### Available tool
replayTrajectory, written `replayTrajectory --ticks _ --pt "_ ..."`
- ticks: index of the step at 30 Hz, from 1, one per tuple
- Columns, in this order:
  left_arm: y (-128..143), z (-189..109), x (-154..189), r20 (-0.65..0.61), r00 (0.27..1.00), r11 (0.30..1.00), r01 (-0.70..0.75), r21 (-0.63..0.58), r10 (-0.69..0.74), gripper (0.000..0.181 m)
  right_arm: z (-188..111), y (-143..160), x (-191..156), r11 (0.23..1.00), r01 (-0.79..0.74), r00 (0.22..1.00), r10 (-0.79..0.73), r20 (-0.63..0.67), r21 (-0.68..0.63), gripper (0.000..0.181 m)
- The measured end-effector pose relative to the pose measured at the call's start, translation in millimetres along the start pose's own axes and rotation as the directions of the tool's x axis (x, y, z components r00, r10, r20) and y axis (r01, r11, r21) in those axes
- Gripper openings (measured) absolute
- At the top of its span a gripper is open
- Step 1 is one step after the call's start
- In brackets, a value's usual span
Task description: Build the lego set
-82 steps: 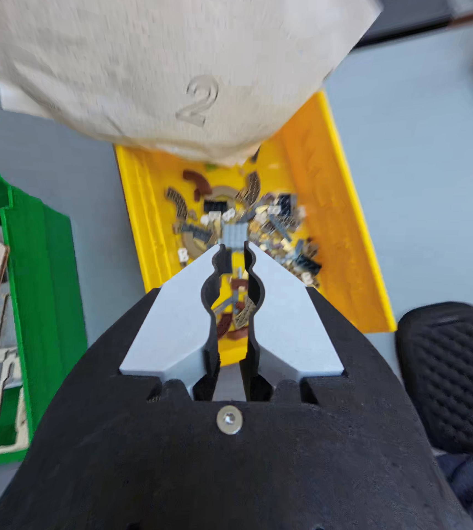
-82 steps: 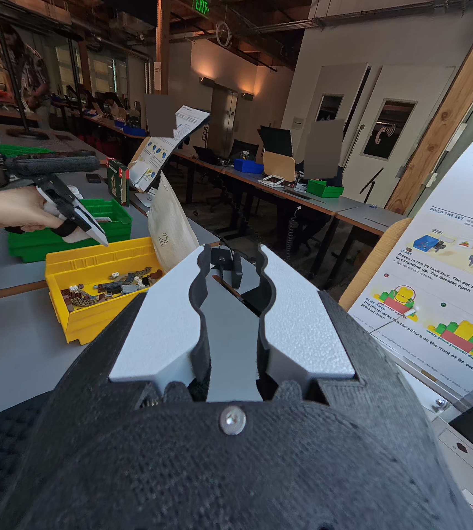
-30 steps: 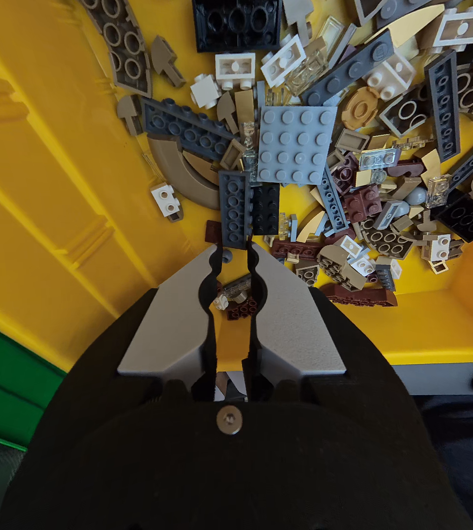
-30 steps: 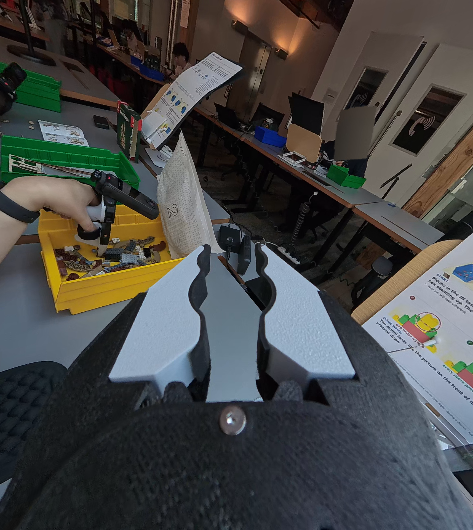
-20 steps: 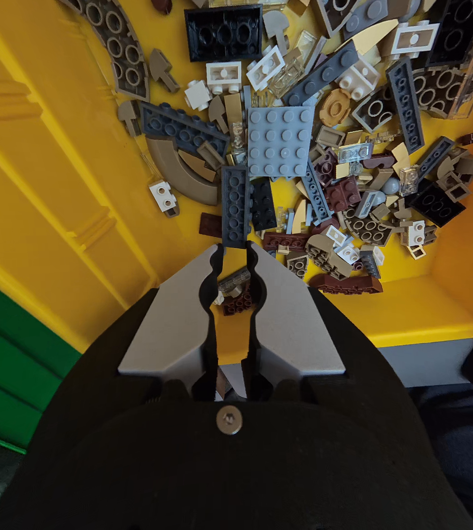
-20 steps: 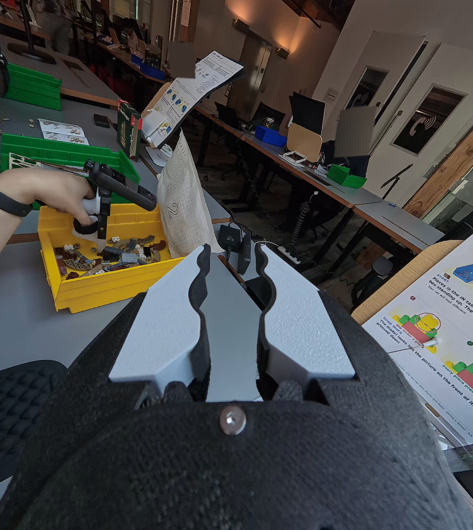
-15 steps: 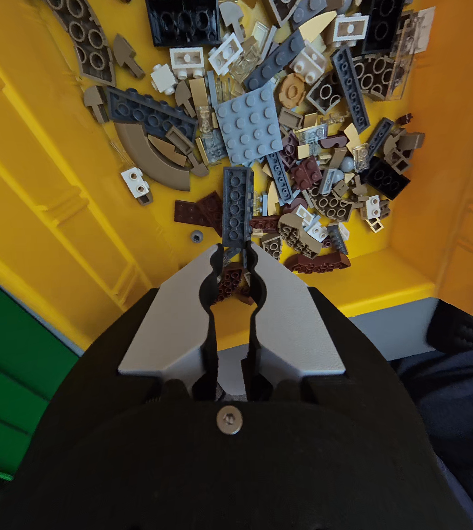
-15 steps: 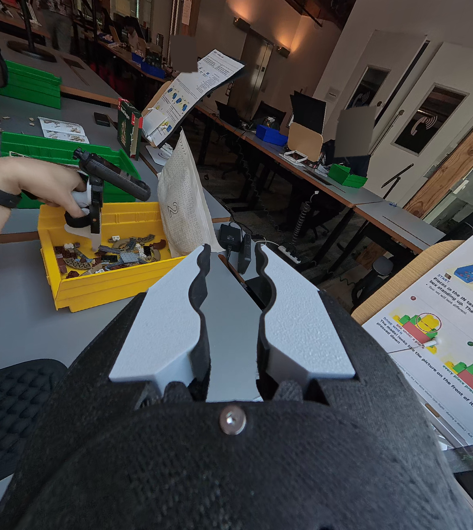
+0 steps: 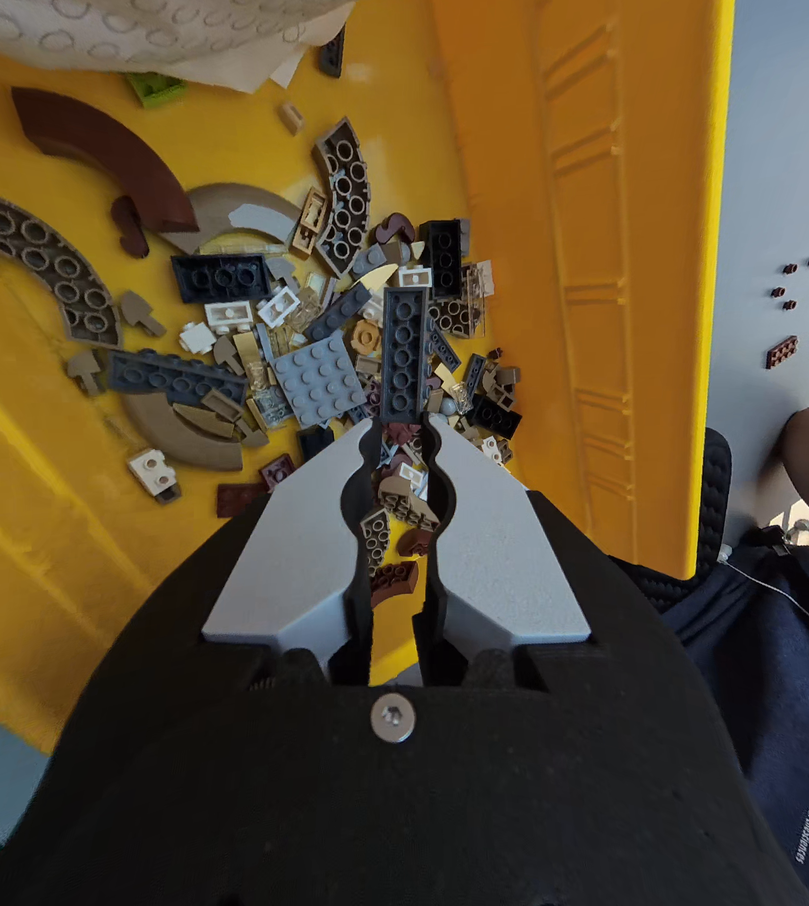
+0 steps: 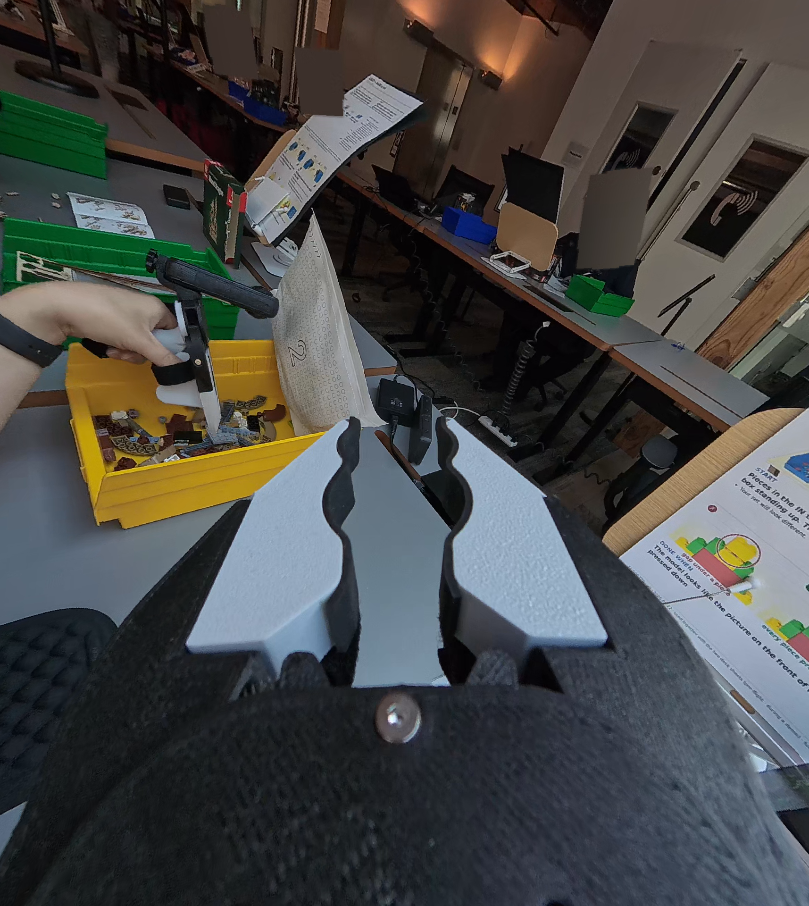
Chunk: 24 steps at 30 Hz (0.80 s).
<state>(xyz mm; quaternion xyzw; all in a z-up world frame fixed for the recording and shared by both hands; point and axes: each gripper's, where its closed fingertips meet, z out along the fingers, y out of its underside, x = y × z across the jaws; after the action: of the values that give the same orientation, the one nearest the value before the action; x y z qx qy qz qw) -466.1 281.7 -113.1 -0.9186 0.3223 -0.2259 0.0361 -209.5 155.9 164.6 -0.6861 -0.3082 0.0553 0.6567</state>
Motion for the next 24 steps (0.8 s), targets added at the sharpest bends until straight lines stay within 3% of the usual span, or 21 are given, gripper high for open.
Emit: replayTrajectory --ticks 2,3,6,8,10,15,24 --pt "-2.6 10.5 5.1 -0.019 1.0 1.0 -0.016 -0.026 0.016 0.015 0.4 1.3 0.1 1.0 0.003 1.0 -0.003 -0.002 -0.008 0.031" --pt "-1.4 13.4 4.5 -0.007 1.0 0.999 -0.016 -0.043 0.015 0.026 0.3 1.8 0.0 1.0 0.005 1.0 -0.005 -0.003 -0.01 0.031" --pt "10.1 4.6 -18.1 0.159 0.987 0.997 0.019 -0.08 -0.006 0.049 -0.7 1.7 0.6 1.0 0.006 1.0 -0.006 -0.004 -0.008 0.031" --pt "21.3 -10.5 -39.3 0.296 0.955 0.995 0.047 -0.089 -0.018 0.041 -1.2 1.3 1.0 1.0 0.003 1.0 -0.003 -0.002 -0.003 0.031" --pt "33.7 -16.3 -50.1 0.349 0.937 0.991 0.063 -0.119 -0.017 0.033 -1.0 1.6 1.7 1.0 0.002 1.0 -0.002 -0.002 -0.003 0.031" --pt "53.9 -3.8 -63.9 0.372 0.928 0.965 0.102 -0.24 -0.006 0.026 1.1 4.2 1.3 1.0 0.004 1.0 -0.004 0.001 -0.016 0.031" --pt "54.2 2.1 -60.7 0.386 0.92 0.953 0.053 -0.297 0.069 0.004 -0.7 4.9 4.1 1.0 0.0 1.0 0.0 -0.005 -0.014 0.031"
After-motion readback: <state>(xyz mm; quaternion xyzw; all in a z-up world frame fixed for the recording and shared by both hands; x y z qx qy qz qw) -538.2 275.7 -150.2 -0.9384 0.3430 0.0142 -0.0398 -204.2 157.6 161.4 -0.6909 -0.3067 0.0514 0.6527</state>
